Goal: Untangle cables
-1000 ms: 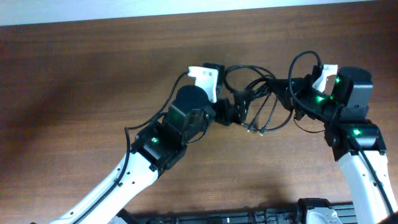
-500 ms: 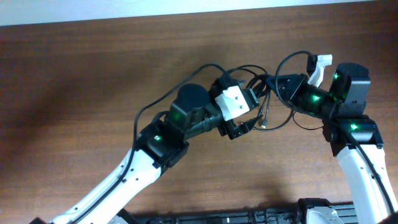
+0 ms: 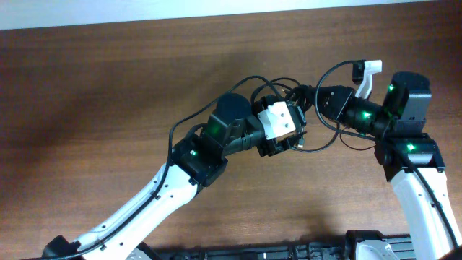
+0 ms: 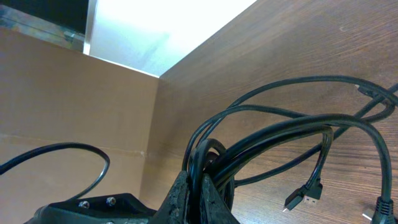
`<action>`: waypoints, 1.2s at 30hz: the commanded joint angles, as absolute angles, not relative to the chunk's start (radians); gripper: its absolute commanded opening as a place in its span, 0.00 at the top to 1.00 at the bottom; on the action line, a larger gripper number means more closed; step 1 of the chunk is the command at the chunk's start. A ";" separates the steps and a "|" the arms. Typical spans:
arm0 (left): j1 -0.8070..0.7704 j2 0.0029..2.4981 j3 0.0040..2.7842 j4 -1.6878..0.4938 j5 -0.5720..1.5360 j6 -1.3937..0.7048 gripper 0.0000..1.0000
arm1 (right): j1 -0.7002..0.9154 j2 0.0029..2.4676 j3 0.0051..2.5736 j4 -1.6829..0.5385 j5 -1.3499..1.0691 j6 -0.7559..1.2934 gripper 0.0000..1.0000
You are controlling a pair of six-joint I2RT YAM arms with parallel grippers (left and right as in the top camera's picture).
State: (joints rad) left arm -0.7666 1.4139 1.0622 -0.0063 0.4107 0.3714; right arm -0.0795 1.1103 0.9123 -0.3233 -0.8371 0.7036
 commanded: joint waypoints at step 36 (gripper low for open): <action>-0.688 1.421 1.069 0.078 0.183 -0.058 1.00 | -0.078 1.106 0.920 -0.231 -1.066 0.478 0.96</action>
State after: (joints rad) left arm -0.7136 1.4158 1.0618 0.0490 0.3321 0.0654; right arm -0.0845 1.1118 0.9127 -0.2256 -0.9932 0.5068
